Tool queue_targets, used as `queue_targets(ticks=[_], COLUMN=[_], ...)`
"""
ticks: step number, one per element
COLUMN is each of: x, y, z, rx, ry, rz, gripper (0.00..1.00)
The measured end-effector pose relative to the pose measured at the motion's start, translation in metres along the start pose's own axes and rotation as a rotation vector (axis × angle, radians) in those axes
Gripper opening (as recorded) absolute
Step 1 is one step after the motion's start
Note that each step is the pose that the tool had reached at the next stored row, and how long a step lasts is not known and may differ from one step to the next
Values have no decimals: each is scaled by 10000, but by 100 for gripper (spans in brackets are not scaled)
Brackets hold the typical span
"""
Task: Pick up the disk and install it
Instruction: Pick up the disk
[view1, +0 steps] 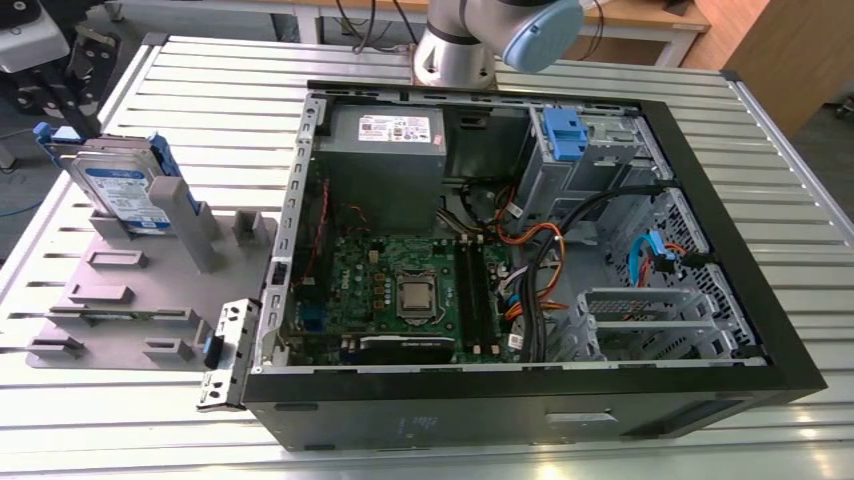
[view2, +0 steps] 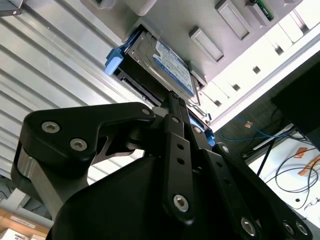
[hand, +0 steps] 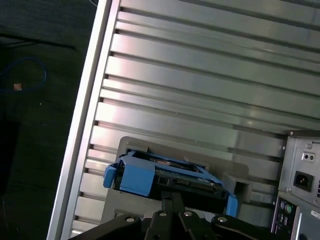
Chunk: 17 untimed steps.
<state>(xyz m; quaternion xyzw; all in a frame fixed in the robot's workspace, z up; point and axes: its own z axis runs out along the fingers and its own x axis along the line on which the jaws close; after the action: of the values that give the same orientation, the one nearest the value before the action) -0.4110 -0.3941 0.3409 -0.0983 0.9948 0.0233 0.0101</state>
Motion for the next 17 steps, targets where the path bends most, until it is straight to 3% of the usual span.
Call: queue_targets(ticks=[3, 17], x=[0, 0], y=[0, 0], z=[0, 0], rx=[-4, -5], ry=[8, 9], rz=[-168, -210], gripper=[11, 11])
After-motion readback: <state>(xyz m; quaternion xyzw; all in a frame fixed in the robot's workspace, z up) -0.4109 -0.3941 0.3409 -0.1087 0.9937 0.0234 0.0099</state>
